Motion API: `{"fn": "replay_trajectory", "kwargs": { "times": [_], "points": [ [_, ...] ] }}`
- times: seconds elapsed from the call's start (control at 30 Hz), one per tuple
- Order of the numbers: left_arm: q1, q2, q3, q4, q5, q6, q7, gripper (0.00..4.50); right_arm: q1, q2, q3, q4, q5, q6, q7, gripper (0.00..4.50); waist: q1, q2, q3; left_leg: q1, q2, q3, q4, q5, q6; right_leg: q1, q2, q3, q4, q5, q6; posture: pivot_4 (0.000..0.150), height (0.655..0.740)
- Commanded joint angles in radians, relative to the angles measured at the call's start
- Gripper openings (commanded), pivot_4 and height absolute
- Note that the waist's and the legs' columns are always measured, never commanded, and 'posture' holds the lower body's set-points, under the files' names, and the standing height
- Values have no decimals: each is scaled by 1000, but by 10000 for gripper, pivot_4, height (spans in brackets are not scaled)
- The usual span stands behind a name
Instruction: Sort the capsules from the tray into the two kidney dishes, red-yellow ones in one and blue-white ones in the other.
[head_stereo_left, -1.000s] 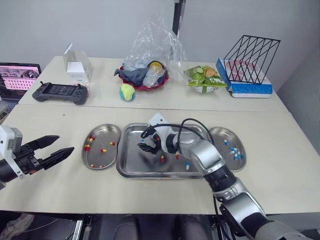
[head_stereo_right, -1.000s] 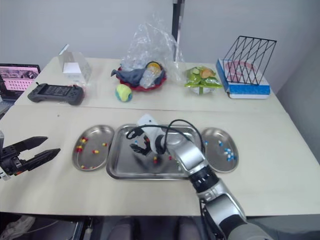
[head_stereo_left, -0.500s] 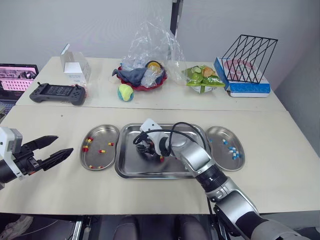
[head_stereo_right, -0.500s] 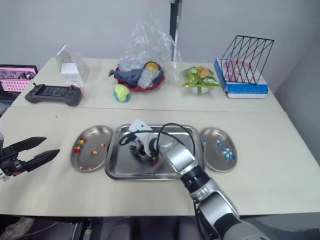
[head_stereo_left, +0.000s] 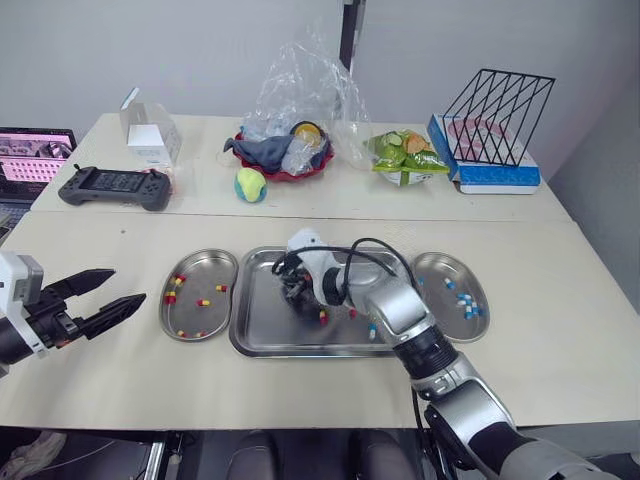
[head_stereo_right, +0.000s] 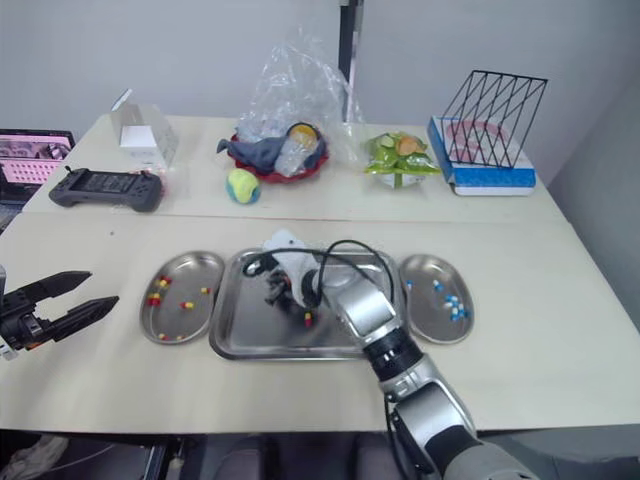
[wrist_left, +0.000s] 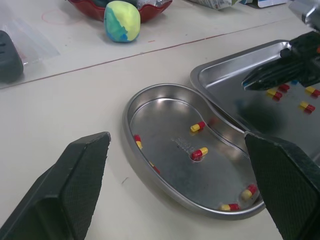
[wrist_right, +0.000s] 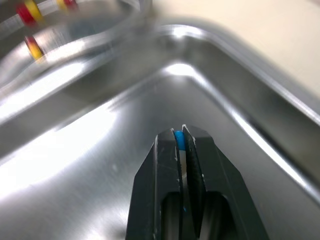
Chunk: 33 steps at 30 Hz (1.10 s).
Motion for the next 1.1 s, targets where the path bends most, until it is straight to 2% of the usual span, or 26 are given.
{"fn": "replay_trajectory", "kwargs": {
  "times": [0.03, 0.3, 0.43, 0.5, 0.67, 0.93, 1.1],
  "points": [
    [-24, 4, 20, -16, -14, -29, -3, 45000, -39, -36, -159, -84, 114, 61, 32, 271, 1, 0, 0, 0, 0, 0, 0, 0, 0, 0, 0, 0, 0, 0, 0, 1500, 7334],
    [-106, -19, 6, -4, -21, -70, 15, 45000, 10, -353, -281, -114, 156, 72, 131, 271, 17, 0, 0, 1, 0, 0, -1, 0, 0, 1, 0, -1, -2, 0, 0, 1500, 7334],
    [-167, -19, -40, 27, -3, -76, 2, 45000, 170, -600, -392, -134, 158, 62, 198, 271, 26, 0, 0, 0, -1, -1, -1, 0, 0, 2, -1, -1, -3, 0, 0, 1500, 7334],
    [-183, -20, -61, 56, 15, -89, -8, 45000, 214, -658, -418, -137, 171, 66, 211, 271, 27, 0, 0, 0, -2, 0, -1, 0, 1, 2, -2, -1, -5, 0, 0, 1500, 7334],
    [-217, -9, -94, 104, 24, -105, -26, 45000, 278, -729, -438, -143, 174, 55, 230, 271, -1, 0, 0, 3, -1, -1, -2, 0, 0, 2, 1, 2, -2, 0, 0, 1500, 7334],
    [-269, -2, -133, 158, 49, -127, -51, 45000, 357, -776, -434, -203, 207, 74, 266, 271, 6, 0, 0, 2, -2, -1, -2, 0, 0, 2, 1, 2, -3, 0, 0, 1500, 7334],
    [-273, 1, -138, 175, 57, -135, -60, 45000, 356, -802, -452, -196, 223, 80, 278, 17214, 7, 0, 0, 2, -2, -1, -2, 0, 0, 2, 1, 2, -3, 0, 0, 1500, 7334]
  ]
}}
